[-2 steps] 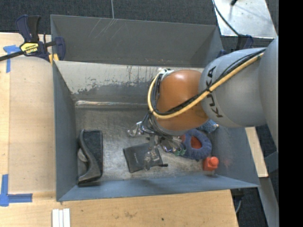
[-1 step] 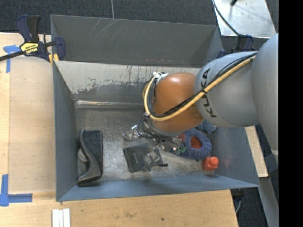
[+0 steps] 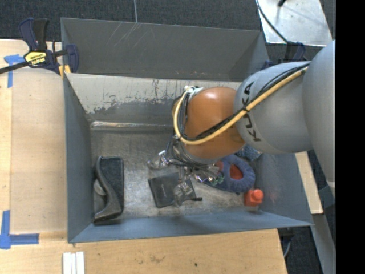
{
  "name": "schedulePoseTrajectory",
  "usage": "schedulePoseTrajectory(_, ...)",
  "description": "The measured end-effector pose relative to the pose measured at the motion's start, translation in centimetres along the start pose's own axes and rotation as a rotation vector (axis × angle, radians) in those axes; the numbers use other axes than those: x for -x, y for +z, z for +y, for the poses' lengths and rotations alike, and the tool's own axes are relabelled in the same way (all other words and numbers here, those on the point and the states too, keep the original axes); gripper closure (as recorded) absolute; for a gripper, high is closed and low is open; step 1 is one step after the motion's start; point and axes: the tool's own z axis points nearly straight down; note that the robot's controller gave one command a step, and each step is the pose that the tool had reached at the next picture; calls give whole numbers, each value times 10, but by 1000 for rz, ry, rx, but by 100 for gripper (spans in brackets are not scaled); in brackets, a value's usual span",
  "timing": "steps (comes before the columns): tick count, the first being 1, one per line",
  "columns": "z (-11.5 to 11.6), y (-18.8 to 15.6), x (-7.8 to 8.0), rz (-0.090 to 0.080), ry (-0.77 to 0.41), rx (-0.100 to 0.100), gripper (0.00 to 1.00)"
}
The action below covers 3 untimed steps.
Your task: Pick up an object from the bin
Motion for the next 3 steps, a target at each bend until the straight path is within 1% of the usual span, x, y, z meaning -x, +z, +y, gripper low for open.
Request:
schedulePoseTrajectory(1,-1,-4,5,-17,1,-3,100)
schedulePoseTrajectory(2,-1,-19,6,-1,5,-1,100)
schedulePoseTrajectory(3,-2,-80,9,-5,8,-3,100)
